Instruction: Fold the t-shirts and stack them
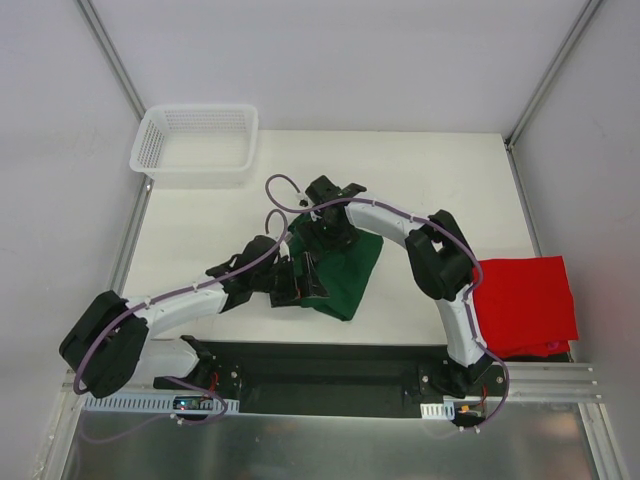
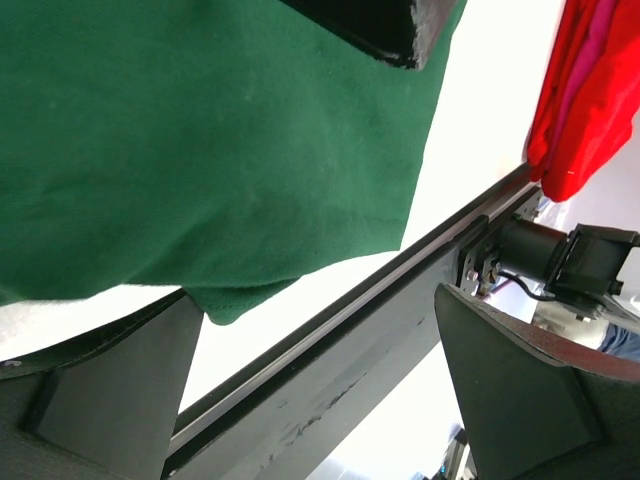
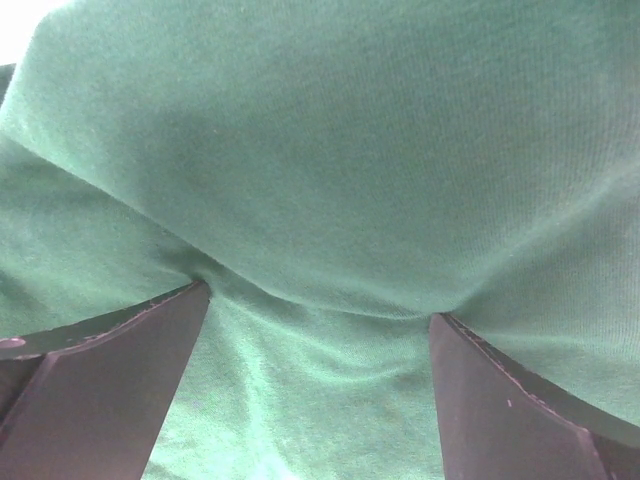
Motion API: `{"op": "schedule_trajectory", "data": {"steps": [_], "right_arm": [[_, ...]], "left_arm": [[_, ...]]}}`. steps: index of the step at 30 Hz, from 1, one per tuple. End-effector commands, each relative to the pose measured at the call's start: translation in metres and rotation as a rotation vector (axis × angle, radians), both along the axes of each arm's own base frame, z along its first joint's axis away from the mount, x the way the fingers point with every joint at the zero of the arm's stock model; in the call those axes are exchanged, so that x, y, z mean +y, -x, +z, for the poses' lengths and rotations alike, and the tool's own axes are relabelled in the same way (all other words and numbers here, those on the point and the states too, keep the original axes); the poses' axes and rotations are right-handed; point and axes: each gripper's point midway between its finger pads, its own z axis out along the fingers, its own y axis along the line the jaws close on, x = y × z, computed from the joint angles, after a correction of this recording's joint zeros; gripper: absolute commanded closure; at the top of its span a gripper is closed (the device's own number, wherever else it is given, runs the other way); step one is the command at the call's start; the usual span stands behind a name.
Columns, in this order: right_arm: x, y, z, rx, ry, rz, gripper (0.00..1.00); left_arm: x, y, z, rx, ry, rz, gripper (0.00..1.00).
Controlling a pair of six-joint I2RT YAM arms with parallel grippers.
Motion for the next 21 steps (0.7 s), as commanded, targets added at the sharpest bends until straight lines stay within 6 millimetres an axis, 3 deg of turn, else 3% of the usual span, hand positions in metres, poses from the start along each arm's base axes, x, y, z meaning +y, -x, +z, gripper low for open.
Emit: {"op": "schedule_trajectory", "data": {"steps": [1,10,21], "right_arm": [[0.010,0.017,-0.037,0.089,0.006,0.036,0.04],[0.010,0.016,-0.037,0.087,0.009,0.038,0.04],[0.010,0.016,-0.037,0.084,0.011,0.045,0.04]], "left_arm": [[-0.016,-0.011,0.015,-0.045,0.021,-0.032,0.01],[-0.049,-0.019,0.026,-0.062,0.042,-0.096,0.01],[-0.073,-0.009,0.031,-0.040,0.085,-0.143,0.01]]}}
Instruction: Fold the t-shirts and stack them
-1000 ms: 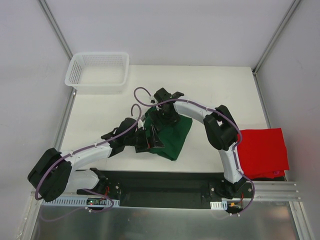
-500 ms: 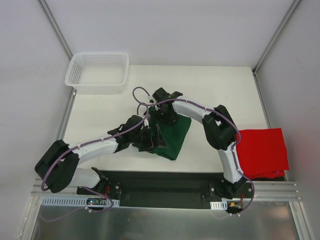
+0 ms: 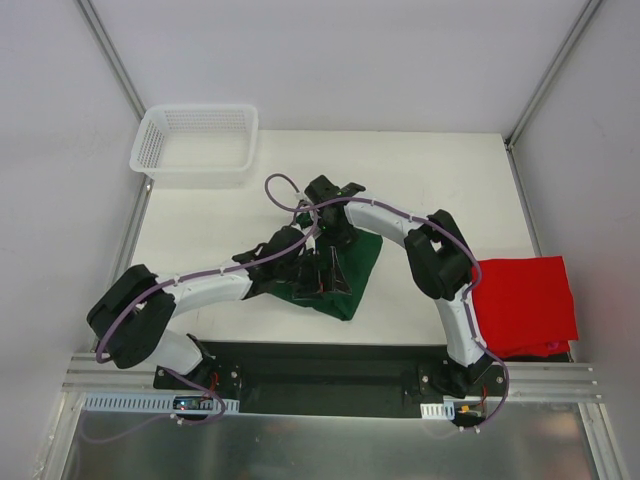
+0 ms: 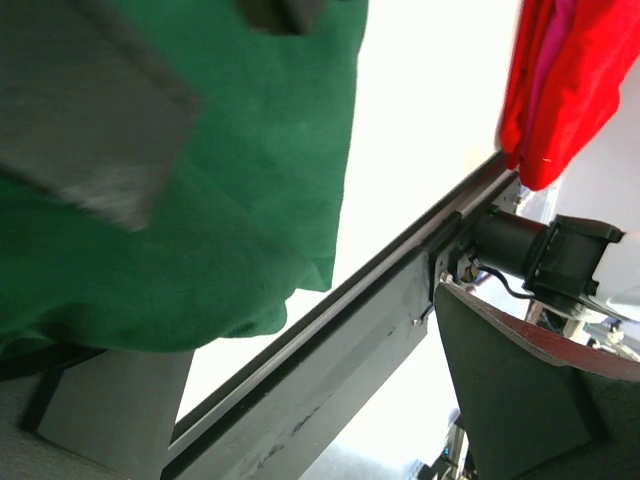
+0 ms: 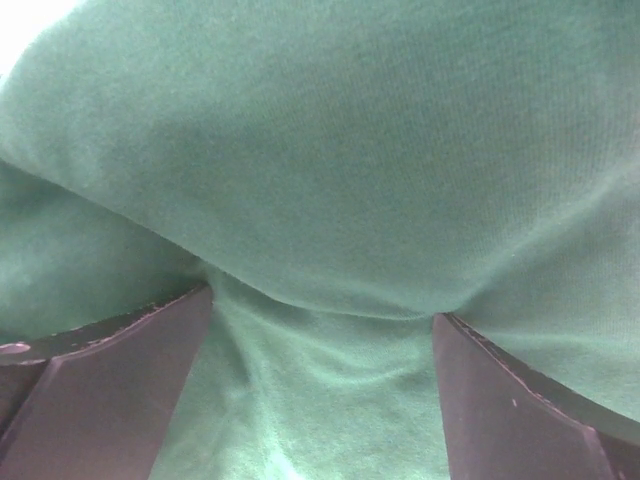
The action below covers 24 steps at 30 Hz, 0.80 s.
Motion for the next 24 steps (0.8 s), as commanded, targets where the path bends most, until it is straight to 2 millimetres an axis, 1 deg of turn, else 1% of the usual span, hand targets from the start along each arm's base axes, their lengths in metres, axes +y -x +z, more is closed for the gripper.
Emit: {"op": "schedule_trajectory", "data": {"steps": [1,8,11,14,15,17,18,20,21,22,23,24], "right_arm": [[0.008,0.016,-0.037,0.081,0.009,0.040,0.04],[0.010,0.013,-0.037,0.081,0.010,0.045,0.04],[0.011,0.013,-0.037,0.084,0.009,0.047,0.04],[0.012,0.012,-0.037,0.083,0.008,0.049,0.04],[0.011,0.012,-0.037,0.084,0.011,0.048,0.04],[0.012,0.012,-0.036,0.085,0.010,0.050,0.04],[0.011,0.013,-0.037,0.087,0.012,0.048,0.04],[0.011,0.013,-0.037,0.087,0.012,0.050,0.04],[0.011,0.013,-0.037,0.087,0.012,0.048,0.04],[0.011,0.012,-0.037,0.086,0.013,0.048,0.04],[0.012,0.013,-0.037,0.087,0.012,0.051,0.04],[0.011,0.013,-0.037,0.087,0.014,0.049,0.04]], "left_arm": [[-0.022,0.001,0.021,-0.025,0.074,-0.044,0.01],[-0.032,0.014,0.028,-0.012,0.101,-0.080,0.01],[-0.034,0.018,0.039,-0.016,0.130,-0.092,0.01],[-0.039,0.023,0.058,-0.025,0.174,-0.115,0.01],[-0.041,0.023,0.069,-0.041,0.197,-0.122,0.01],[-0.042,0.025,0.081,-0.058,0.223,-0.130,0.01],[-0.041,0.025,0.094,-0.088,0.249,-0.135,0.01],[-0.039,0.026,0.106,-0.117,0.262,-0.133,0.01],[-0.037,0.024,0.120,-0.157,0.274,-0.134,0.01],[-0.036,0.023,0.127,-0.180,0.272,-0.135,0.01],[-0.032,0.024,0.127,-0.179,0.243,-0.134,0.01],[-0.030,0.021,0.141,-0.234,0.247,-0.141,0.01]]}}
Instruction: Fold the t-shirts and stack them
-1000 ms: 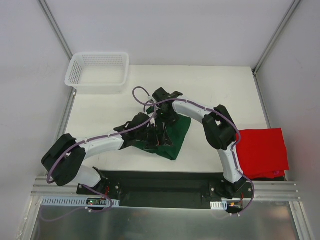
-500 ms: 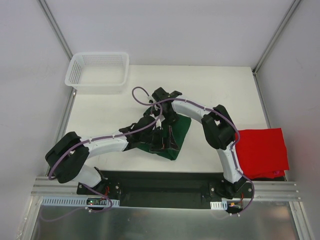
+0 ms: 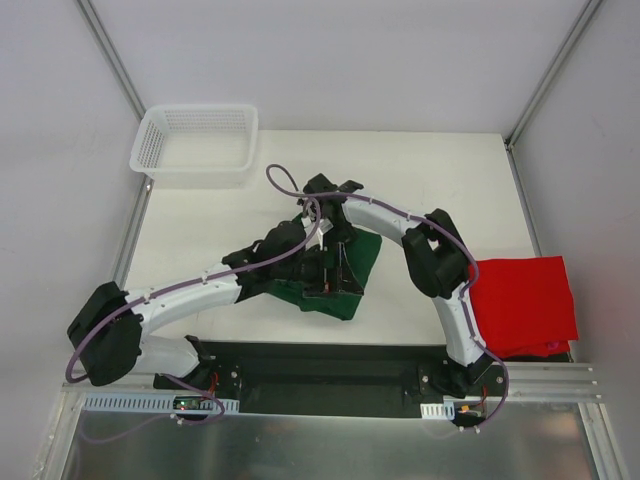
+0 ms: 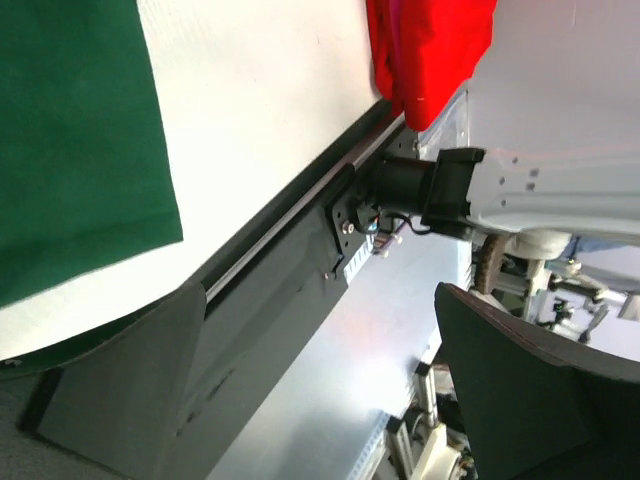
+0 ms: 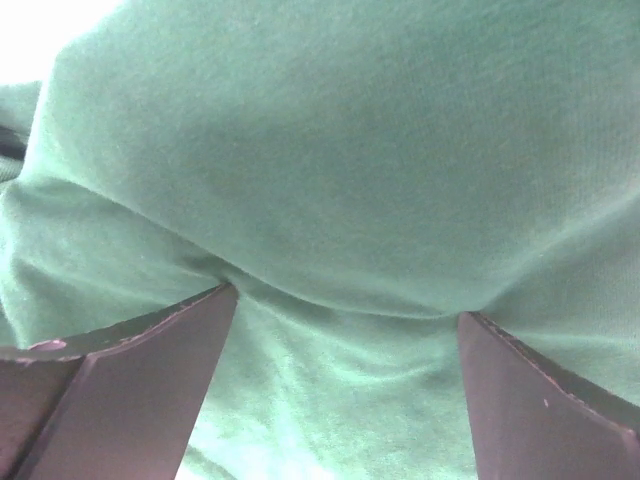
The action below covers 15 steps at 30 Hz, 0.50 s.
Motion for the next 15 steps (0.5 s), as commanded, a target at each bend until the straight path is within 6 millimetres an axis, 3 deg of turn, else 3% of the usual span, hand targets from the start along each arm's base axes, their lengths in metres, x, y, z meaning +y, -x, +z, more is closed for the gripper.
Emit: {"op": "schedule_trajectory", "data": {"steps": [1,5,12,15], "right_arm": [[0.010,0.013,-0.037,0.070,-0.002,0.036,0.04],[0.009,0.014,-0.037,0.071,-0.002,0.033,0.04],[0.008,0.015,-0.038,0.072,0.000,0.038,0.04],[0.008,0.016,-0.037,0.072,0.002,0.039,0.04]], "left_arm": [[0.002,-0.013,0.068,-0.223,0.063,0.006,0.01],[0.018,-0.025,0.050,-0.288,-0.021,0.039,0.01],[0.039,-0.040,-0.023,-0.195,-0.202,0.048,0.01],[0.042,-0.044,-0.041,-0.181,-0.252,0.056,0.01]]}}
